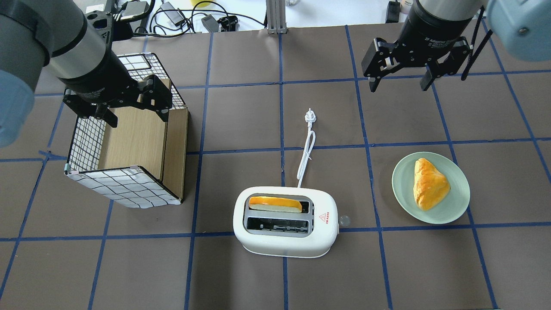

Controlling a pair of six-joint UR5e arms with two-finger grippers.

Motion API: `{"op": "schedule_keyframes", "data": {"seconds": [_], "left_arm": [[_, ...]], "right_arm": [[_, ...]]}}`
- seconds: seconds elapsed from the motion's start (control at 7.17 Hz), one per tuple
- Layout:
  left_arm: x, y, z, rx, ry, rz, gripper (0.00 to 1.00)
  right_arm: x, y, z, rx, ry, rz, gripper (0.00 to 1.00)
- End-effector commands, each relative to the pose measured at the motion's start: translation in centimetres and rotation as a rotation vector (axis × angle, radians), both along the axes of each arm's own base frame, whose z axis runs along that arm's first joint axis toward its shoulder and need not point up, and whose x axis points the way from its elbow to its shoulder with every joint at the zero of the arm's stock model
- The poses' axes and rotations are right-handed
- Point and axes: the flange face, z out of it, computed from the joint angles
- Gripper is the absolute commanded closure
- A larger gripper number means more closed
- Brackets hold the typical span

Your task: Press toaster with right arm

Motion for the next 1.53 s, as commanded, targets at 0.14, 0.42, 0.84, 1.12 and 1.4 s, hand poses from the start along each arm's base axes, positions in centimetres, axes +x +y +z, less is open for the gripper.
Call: {"op": "schedule_keyframes", "data": {"seconds": [0.14, 0.42, 0.84, 1.12, 1.4], "left_arm": [[0.0, 0.0, 0.0, 0.001, 0.0, 0.0, 0.0], [0.0, 0.0, 0.0, -0.001, 0.0, 0.0, 0.0], [0.0, 0.0, 0.0, -0.001, 0.0, 0.0, 0.0], [0.0, 0.0, 0.0, -0.001, 0.0, 0.0, 0.0], [0.0, 0.0, 0.0, -0.001, 0.0, 0.0, 0.0]], "right_arm": [[-1.3, -0.9, 0.8, -0.059, 0.016, -0.014, 0.0], [-1.6, -0.7, 0.8, -0.056, 0.023, -0.02, 0.0], [-2.0, -0.4, 0.4, -0.036, 0.071, -0.022, 0.0], [-1.5, 0.2, -0.1, 0.016, 0.047, -0.023, 0.0], [-1.4, 0.2, -0.2, 0.016, 0.046, -0.021, 0.0]]}}
